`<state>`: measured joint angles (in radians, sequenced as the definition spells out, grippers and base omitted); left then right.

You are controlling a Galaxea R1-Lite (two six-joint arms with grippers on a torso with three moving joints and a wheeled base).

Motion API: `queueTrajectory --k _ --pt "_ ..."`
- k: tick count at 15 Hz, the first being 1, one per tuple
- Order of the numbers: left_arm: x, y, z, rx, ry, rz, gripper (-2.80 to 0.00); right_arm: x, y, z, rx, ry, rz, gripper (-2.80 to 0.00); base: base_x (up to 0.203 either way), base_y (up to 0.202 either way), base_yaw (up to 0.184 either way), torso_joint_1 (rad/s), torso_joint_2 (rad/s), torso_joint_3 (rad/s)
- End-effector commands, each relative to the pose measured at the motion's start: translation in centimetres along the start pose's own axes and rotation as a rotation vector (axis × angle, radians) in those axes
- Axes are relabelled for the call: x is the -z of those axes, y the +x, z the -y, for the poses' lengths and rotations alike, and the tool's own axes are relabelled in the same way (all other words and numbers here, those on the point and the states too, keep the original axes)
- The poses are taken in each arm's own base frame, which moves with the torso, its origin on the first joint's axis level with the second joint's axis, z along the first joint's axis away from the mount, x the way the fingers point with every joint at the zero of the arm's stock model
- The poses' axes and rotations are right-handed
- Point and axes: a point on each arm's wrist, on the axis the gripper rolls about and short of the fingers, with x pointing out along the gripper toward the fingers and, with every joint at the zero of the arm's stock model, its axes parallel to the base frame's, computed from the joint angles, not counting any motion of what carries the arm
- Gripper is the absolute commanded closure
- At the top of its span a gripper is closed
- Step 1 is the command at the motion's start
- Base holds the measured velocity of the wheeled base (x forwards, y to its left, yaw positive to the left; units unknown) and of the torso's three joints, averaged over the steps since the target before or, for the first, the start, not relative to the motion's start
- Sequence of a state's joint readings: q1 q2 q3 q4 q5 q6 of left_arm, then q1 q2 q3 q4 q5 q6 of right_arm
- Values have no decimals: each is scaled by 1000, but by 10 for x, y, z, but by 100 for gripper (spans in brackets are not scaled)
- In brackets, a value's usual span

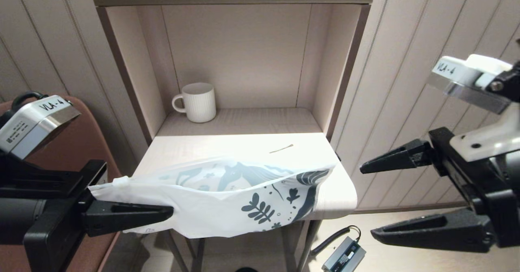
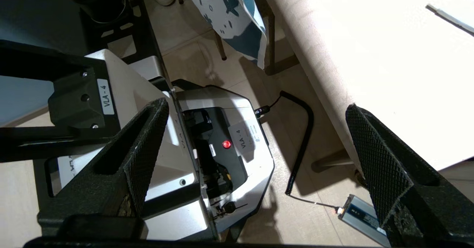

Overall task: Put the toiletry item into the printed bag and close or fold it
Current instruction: Pick up the toothpaste

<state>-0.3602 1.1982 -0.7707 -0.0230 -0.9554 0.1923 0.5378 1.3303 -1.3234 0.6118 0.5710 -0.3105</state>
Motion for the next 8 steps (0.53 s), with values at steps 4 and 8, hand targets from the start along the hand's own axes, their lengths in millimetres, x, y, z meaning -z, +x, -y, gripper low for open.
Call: queueTrajectory --k 4,8 --pt "-9 -1 -3 -14 12 18 0 -1 12 18 30 68 -12 -280 0 0 0 0 0 0" --pt "-17 -4 -6 -37 38 41 0 1 25 28 23 93 -44 -280 0 0 0 0 0 0"
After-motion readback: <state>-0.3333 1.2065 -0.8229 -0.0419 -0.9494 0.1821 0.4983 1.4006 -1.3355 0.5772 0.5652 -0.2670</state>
